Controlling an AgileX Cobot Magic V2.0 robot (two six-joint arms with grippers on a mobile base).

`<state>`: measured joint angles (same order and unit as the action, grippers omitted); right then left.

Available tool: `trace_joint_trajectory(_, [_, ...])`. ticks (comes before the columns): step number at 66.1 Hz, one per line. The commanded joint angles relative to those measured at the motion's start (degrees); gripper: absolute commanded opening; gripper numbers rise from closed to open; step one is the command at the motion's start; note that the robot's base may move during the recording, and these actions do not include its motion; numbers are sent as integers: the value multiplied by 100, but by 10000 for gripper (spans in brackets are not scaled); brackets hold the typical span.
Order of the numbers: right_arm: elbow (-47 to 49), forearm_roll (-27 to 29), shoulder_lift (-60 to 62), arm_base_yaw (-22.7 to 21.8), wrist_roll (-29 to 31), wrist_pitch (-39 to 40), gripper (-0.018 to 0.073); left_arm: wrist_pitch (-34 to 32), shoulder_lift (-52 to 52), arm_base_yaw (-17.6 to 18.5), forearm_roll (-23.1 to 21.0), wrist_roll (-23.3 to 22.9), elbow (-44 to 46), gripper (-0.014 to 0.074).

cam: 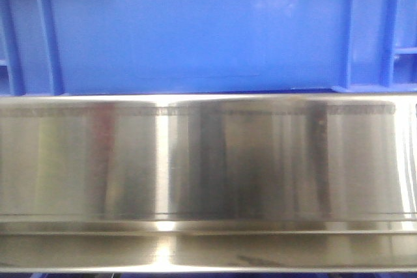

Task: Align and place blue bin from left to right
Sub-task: 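Close both grippers on opposite side walls of the blue bin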

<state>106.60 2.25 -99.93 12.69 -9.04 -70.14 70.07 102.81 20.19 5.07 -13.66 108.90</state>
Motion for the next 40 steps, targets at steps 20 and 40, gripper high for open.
trace_joint_trajectory(20, [23, -20, 126, -11, 94, 18, -68, -11, -333, 17, -114, 103, 51, -111])
trace_joint_trajectory(40, [23, -20, 658, -11, 94, 134, -68, -11, -838, 17, -185, 103, 51, -111])
